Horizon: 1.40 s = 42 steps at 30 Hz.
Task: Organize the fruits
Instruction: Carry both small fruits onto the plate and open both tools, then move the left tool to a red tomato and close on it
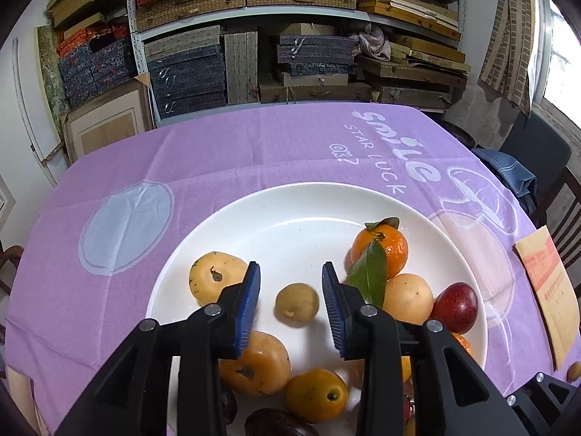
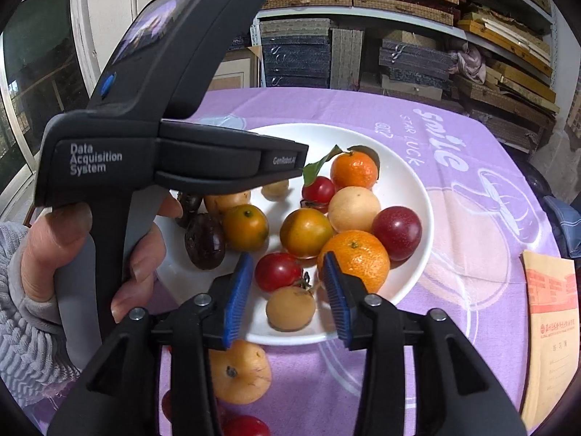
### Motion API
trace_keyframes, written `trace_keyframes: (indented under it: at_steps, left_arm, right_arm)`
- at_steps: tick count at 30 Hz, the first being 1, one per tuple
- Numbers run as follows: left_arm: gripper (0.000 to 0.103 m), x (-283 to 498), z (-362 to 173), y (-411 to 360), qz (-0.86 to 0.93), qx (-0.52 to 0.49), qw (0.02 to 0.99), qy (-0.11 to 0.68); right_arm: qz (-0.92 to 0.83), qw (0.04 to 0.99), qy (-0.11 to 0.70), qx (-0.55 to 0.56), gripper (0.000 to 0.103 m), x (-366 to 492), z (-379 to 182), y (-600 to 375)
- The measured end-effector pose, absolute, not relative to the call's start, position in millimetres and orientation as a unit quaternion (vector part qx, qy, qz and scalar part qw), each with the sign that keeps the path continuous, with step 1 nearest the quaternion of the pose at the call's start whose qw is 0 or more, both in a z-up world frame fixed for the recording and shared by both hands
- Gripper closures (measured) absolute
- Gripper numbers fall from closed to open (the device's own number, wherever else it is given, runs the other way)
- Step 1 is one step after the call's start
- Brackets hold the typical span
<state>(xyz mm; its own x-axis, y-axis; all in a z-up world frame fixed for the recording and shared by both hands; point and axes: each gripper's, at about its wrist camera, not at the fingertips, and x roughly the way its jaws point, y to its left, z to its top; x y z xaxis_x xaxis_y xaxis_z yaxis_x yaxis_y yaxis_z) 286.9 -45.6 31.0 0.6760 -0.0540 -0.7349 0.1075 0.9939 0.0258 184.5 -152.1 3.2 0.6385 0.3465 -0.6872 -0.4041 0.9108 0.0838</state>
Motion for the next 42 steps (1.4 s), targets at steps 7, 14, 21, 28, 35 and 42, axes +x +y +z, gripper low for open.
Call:
trace_keyframes:
  at_steps: [7, 14, 21, 28, 35, 42]
  left_arm:
    - [0.062, 273, 42, -38, -0.042, 0.026, 0.919, 0.391]
    - [0.061, 238, 59, -21, -0.033, 0.022, 0.926, 0.376]
    - [0.059, 183, 56, -4, -0.022, 0.02, 0.926, 0.377]
    - [0.04, 115, 32, -6, -0.06, 0.016, 0.921, 0.384]
    - [0.04, 100, 1, -33, -0.054, 0.05, 0.918, 0.39]
    - [0.04, 117, -3, -45, -0.075, 0.045, 0.913, 0.398]
  right_arm:
    - [0.195, 0.914, 0.351, -0.058, 0.059, 175, 10, -151]
    - [0.176, 0.931, 0.31, -0.082, 0.053, 149, 25, -150]
    - [0.17, 0.939, 0.292, -0.07, 0.041, 121, 40, -165]
    - [0.135, 0.95, 0.283, -0.005, 0.021, 92, 34, -221]
    - [0.112, 0.943, 0.298, 0.101, 0.016, 91, 15, -283]
    - [0.113, 0.94, 0.3, 0.114, 0.014, 92, 13, -294]
